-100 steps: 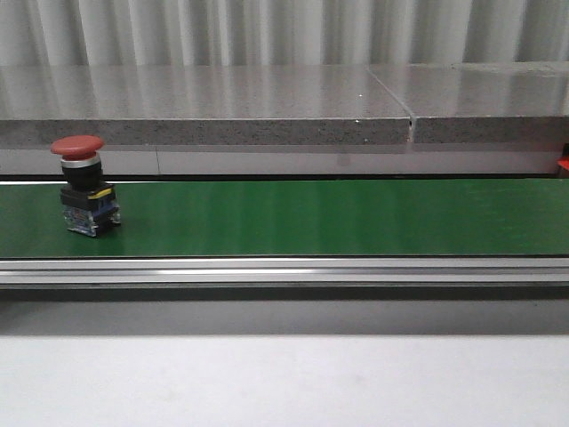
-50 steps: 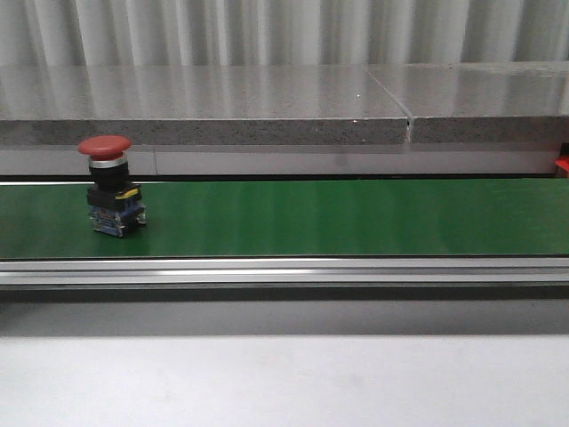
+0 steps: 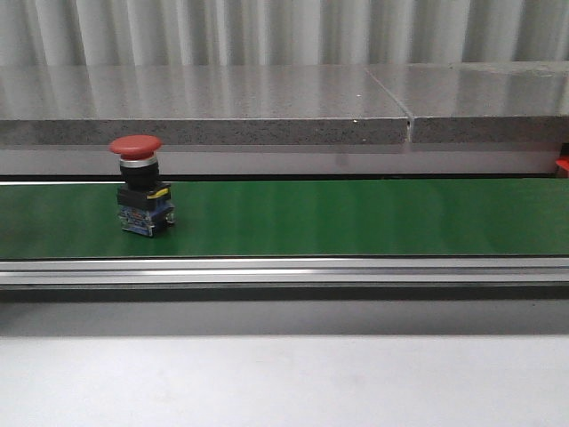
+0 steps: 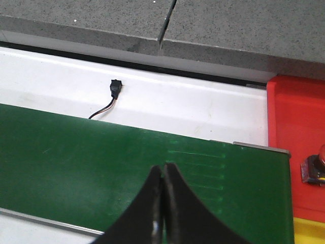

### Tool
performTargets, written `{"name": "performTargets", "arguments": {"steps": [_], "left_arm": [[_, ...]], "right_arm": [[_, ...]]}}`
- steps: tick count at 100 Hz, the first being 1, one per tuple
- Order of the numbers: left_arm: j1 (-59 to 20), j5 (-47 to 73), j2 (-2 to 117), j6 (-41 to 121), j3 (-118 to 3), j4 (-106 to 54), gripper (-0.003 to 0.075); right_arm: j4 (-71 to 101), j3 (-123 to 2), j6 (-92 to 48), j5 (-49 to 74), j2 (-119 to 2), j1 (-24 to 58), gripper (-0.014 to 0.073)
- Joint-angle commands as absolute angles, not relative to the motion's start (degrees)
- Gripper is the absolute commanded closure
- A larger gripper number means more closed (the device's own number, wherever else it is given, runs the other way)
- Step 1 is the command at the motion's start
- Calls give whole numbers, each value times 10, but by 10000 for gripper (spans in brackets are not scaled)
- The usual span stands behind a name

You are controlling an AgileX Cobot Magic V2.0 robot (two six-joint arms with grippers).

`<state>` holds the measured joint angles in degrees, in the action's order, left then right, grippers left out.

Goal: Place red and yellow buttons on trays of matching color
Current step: 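Set the yellow button on the belt and open the left gripper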

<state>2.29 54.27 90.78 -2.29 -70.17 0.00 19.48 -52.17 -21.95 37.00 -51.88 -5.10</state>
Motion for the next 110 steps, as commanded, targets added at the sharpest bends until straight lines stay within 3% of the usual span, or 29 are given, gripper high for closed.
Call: {"name": "performTargets", "arguments": {"steps": [1, 20, 28, 35, 52, 59, 110], "left_arm": [[18, 530, 893, -21, -722, 0, 741], [18, 533, 907, -21, -722, 0, 731], [18, 541, 911, -21, -722, 0, 673], [18, 545, 911, -20, -722, 0, 576], [18, 549, 910, -20, -722, 0, 230], [18, 549, 909, -20, -725, 0, 150], [-46, 526, 844, 14, -787, -10, 140]], "right_arm": [[200, -536, -223, 337, -512, -50, 686], [200, -536, -223, 337, -512, -50, 686], [200, -536, -223, 337, -512, -50, 686], [200, -536, -223, 337, -512, -50, 686], [200, -536, -223, 337, -512, -50, 686], [200, -536, -223, 337, -512, -50, 686], [200, -536, -223, 337, -512, -50, 686]]}}
